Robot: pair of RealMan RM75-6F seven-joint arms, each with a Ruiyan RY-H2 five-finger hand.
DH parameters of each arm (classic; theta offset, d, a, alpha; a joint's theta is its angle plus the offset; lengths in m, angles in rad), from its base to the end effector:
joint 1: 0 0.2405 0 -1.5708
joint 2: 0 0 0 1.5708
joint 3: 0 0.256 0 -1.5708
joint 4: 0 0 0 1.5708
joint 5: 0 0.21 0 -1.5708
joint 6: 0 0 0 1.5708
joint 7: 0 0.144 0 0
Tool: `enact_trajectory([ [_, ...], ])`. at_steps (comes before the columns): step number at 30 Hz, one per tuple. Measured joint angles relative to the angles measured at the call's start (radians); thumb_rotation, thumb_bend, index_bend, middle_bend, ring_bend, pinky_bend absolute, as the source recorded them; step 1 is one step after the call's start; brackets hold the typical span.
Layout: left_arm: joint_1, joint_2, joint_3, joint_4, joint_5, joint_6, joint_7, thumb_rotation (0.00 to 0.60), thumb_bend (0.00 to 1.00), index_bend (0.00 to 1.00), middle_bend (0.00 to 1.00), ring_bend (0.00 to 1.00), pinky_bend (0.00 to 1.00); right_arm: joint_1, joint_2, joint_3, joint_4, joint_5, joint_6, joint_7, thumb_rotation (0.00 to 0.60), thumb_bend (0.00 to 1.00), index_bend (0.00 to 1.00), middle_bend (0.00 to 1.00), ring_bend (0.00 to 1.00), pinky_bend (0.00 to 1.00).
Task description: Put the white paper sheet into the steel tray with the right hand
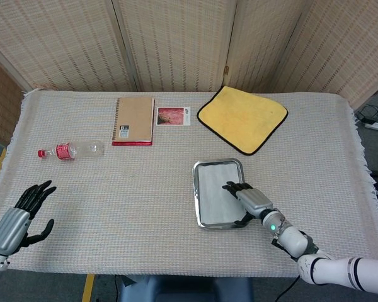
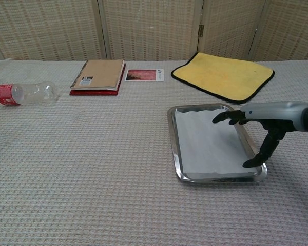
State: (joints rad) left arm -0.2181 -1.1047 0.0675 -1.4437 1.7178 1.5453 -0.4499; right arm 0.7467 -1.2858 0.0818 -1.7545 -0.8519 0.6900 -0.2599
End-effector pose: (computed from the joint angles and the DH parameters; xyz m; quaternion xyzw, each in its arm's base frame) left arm -0.2992 0.1970 0.1584 -0.6418 -0.4115 -0.4932 0.4189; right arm -0.1820 -0.2985 0.0056 0.7430 -0.5388 0.2401 0.3163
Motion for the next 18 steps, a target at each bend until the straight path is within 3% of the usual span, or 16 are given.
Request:
enact_trajectory([
  [11,0.005,0.015,-0.001,-0.008,0.005,0.004,-0.012,0.600,0.56,0.00,0.00,0.00,0.00,-0.042,0.042,0.039,-0.055,-0.099,-0.009,0.199,0.600,0.26,0.00,0.00,0.00,0.00],
  [14,0.004,0.014,0.000,-0.004,0.008,0.002,-0.008,0.600,0.56,0.00,0.00,0.00,0.00,-0.086,0.060,0.049,-0.075,-0.199,0.015,0.300,0.600,0.26,0.00,0.00,0.00,0.00],
  [18,0.003,0.009,-0.002,0.001,0.006,-0.005,0.000,0.600,0.56,0.00,0.00,0.00,0.00,-0.171,0.085,0.027,-0.088,-0.422,0.129,0.360,0.600,0.26,0.00,0.00,0.00,0.00],
])
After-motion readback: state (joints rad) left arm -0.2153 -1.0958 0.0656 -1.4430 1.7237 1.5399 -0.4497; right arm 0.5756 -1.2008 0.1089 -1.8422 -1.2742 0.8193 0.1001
